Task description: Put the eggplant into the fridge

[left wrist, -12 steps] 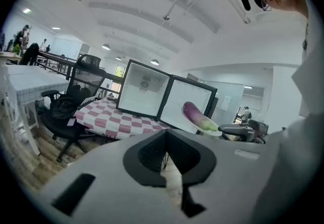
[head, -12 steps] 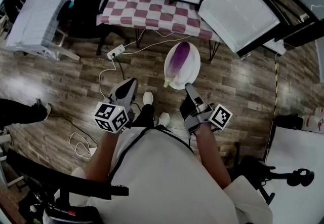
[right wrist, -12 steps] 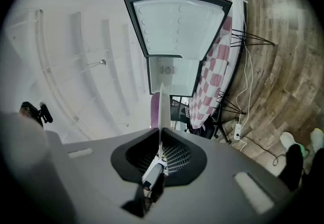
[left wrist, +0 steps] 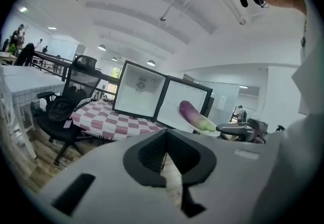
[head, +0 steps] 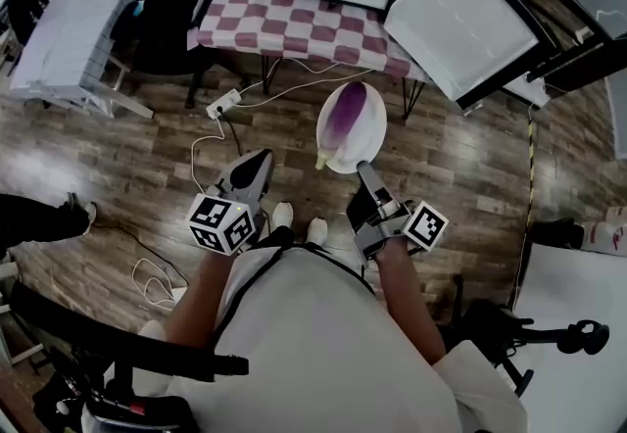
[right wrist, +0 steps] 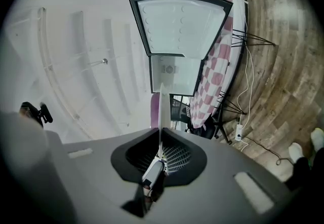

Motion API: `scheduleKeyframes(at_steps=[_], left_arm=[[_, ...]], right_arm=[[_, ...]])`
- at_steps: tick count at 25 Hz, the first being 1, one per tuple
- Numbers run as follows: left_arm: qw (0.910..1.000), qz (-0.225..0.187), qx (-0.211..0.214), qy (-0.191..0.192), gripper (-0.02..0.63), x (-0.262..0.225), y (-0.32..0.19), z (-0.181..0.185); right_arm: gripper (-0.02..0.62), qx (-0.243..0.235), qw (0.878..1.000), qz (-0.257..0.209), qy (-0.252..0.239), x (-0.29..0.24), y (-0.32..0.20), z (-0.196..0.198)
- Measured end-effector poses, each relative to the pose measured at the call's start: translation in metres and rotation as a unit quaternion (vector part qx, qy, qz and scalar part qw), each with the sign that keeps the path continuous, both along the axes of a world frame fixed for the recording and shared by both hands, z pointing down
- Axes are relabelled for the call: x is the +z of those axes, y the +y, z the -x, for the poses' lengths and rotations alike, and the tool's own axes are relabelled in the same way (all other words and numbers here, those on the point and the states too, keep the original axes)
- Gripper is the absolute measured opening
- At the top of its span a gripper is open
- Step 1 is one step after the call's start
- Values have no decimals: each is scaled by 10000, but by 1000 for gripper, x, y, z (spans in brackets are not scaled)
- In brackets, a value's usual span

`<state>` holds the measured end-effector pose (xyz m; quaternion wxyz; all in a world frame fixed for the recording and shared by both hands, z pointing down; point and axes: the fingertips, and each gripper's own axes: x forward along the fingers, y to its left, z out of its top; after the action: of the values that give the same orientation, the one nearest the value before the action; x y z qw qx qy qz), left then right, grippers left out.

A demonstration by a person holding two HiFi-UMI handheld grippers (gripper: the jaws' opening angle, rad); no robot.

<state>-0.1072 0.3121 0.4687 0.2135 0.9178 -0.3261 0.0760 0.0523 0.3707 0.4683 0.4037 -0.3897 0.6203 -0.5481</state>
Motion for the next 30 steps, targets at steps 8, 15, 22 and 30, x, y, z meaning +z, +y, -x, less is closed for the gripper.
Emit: scheduleKeyframes(at_steps=[8, 15, 22, 30], left_arm=[[9999, 8, 119, 62, 2, -1, -10, 23], [9996, 4, 267, 116, 2, 2, -36, 49], [9990, -19, 399, 182, 2, 7, -66, 71], [9985, -28, 490, 256, 2, 7, -88, 89]], right_arm=[[29, 125, 9999, -22, 35, -5, -9, 23], [29, 374, 9993, 1, 33, -4, -25, 44], [29, 535, 9985, -75, 69, -7, -49, 64], [29, 655, 9978, -85, 83, -9, -67, 83]])
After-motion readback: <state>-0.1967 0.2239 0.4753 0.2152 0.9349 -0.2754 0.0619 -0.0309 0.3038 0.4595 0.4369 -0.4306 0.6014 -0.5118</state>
